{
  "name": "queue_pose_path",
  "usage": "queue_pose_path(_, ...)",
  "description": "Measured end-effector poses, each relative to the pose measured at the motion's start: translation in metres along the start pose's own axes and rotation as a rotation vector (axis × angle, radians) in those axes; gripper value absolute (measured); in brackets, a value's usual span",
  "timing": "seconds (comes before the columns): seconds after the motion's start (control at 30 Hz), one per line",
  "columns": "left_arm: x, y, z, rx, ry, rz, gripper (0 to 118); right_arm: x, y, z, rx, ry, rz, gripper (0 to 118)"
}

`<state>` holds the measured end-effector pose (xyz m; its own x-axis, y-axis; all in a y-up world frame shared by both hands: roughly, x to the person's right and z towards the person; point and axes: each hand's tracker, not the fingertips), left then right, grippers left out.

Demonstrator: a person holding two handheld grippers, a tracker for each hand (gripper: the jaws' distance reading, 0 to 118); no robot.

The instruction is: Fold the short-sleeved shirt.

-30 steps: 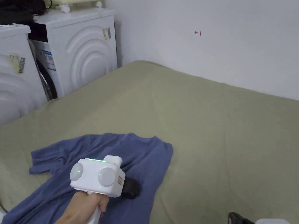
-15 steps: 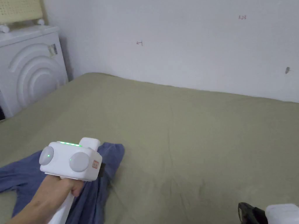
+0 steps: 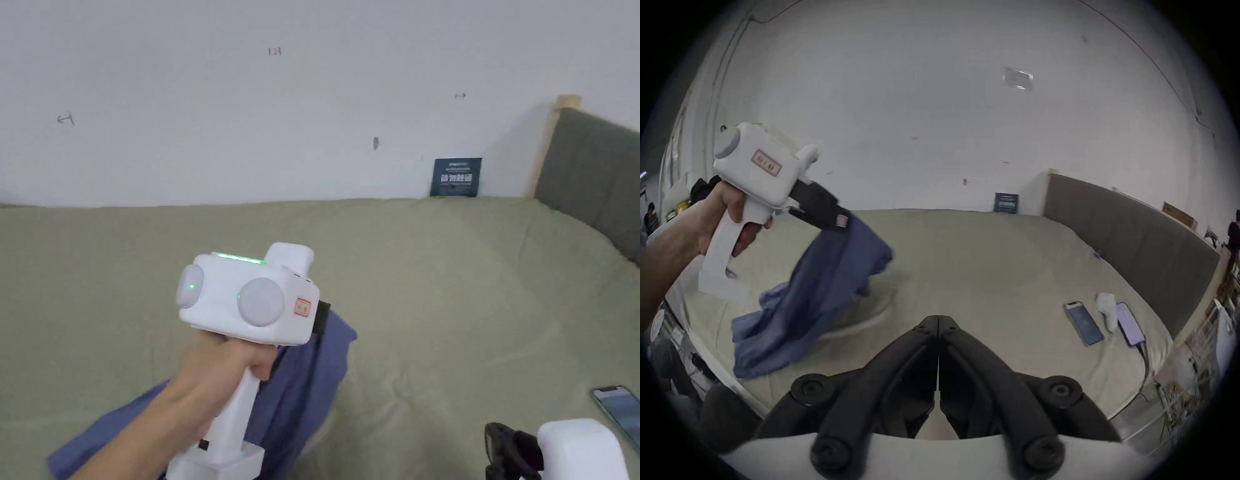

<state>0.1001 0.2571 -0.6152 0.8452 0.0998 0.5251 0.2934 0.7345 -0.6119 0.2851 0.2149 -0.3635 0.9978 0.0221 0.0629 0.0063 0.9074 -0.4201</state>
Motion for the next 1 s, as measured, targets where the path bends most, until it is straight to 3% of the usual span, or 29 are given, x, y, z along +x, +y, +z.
queue_pose_path(0.17, 0.043, -0.013, -0.087, -0.116, -0.09, -0.017, 0, 0.025, -0.007, -0.01, -0.022, -0.058, -0.036, 4)
queue_pose_path(0.3, 0.041, -0.055, -0.147, -0.235, -0.037, 0.01, 5, 0.035, -0.015, -0.02, -0.054, -0.073, -0.049, 4)
queue_pose_path(0.33, 0.037, -0.065, -0.155, -0.246, -0.035, 0.018, 10, 0.037, -0.017, -0.022, -0.063, -0.078, -0.053, 4)
queue_pose_path(0.37, 0.033, -0.072, -0.156, -0.261, -0.006, 0.041, 33, 0.038, -0.018, -0.023, -0.068, -0.078, -0.057, 4)
queue_pose_path(0.4, 0.029, -0.077, -0.156, -0.261, -0.004, 0.044, 88, 0.039, -0.018, -0.024, -0.071, -0.079, -0.061, 4)
queue_pose_path(0.43, 0.023, -0.082, -0.151, -0.253, -0.002, 0.051, 118, 0.039, -0.018, -0.024, -0.071, -0.081, -0.064, 4)
queue_pose_path(0.5, 0.018, -0.079, -0.121, -0.165, 0.037, 0.053, 111, 0.038, -0.016, -0.024, -0.064, -0.081, -0.069, 4)
queue_pose_path(0.67, 0.002, -0.087, 0.004, 0.06, 0.138, 0.101, 110, 0.021, 0.001, -0.008, 0.037, -0.019, -0.102, 4)
queue_pose_path(0.73, -0.008, -0.108, 0.073, 0.216, 0.218, 0.151, 99, 0.008, 0.008, 0.0, 0.064, -0.014, -0.067, 4)
queue_pose_path(0.77, -0.009, -0.118, 0.106, 0.279, 0.284, 0.152, 83, 0.0, 0.009, 0.006, 0.092, -0.009, -0.041, 4)
queue_pose_path(0.83, -0.015, -0.143, 0.158, 0.397, 0.385, 0.146, 9, -0.013, 0.013, 0.015, 0.113, 0.005, -0.035, 4)
queue_pose_path(0.87, -0.017, -0.155, 0.18, 0.432, 0.453, 0.15, 0, -0.019, 0.014, 0.02, 0.132, 0.018, -0.035, 4)
queue_pose_path(1.0, -0.023, -0.187, 0.239, 0.504, 0.591, 0.207, 0, -0.041, 0.015, 0.034, 0.18, 0.021, -0.015, 4)
